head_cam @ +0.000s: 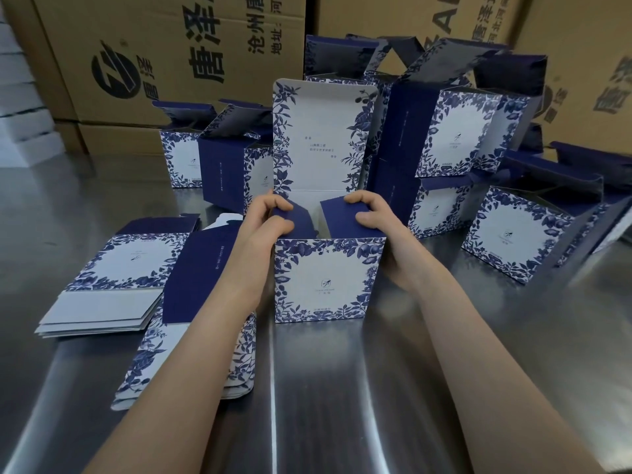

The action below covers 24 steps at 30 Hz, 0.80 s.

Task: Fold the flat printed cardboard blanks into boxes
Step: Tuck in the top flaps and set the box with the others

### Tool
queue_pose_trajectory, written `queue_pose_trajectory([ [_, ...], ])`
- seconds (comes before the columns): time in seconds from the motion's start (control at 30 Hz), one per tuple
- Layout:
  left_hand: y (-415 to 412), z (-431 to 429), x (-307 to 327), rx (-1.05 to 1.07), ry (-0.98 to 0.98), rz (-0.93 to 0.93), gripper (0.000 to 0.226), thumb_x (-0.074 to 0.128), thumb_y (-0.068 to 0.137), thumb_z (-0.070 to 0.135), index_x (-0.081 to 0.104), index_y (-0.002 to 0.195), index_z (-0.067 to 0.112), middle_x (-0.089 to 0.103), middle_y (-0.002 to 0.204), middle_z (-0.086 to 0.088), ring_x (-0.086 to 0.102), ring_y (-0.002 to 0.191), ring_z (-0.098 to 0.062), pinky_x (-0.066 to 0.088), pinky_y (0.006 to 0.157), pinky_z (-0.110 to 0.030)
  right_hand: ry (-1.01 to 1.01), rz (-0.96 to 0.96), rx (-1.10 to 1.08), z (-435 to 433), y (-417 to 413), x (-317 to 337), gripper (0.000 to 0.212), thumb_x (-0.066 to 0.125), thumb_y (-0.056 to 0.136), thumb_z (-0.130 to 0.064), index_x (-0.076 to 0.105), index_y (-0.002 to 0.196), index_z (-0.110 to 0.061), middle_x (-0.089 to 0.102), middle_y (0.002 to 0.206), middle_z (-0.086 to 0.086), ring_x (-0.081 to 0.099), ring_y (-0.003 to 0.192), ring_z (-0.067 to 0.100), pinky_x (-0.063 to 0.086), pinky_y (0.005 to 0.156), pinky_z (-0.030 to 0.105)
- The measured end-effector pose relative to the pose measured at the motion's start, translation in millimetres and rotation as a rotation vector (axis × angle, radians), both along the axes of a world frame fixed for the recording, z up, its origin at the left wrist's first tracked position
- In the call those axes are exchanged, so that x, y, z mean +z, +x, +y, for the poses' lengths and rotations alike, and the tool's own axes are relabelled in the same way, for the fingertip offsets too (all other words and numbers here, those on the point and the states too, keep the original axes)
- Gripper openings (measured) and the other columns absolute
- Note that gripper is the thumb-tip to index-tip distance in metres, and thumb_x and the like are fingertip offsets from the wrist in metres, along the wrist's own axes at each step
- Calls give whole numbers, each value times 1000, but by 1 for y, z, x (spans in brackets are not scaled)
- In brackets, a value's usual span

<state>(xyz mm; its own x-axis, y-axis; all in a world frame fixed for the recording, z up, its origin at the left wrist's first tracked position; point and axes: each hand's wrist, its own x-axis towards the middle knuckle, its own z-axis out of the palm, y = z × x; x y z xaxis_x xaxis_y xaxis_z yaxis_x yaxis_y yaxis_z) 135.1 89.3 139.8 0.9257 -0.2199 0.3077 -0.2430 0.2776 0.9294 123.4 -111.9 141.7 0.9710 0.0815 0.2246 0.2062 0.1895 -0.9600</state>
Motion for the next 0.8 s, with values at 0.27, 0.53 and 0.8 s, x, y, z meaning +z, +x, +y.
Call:
queue_pose_trajectory([
  [0.27,-1,-1,0,72,58,-14,23,50,69,22,63,81,36,58,98,15,56,93,-2,42,85,-33,-7,5,-40,5,1,1,24,54,70,-16,65,83,-34,70,82,-10,66,72,14,51,64,27],
  [0.53,-5,1,3,64,56,5,22,53,73,25,65,88,38,57,98,-1,55,90,-21,42,81,-39,-18,19,1,3,-2,0,30,62,69,-29,66,98,-38,67,103,-6,67,83,15,53,73,29],
  [0.8,-5,0,4,63,54,13,20,52,74,25,63,81,39,53,94,-4,51,87,-21,38,79,-40,-33,11,-107,8,3,-1,24,57,72,-18,68,86,-34,71,86,-13,67,72,11,52,59,22],
])
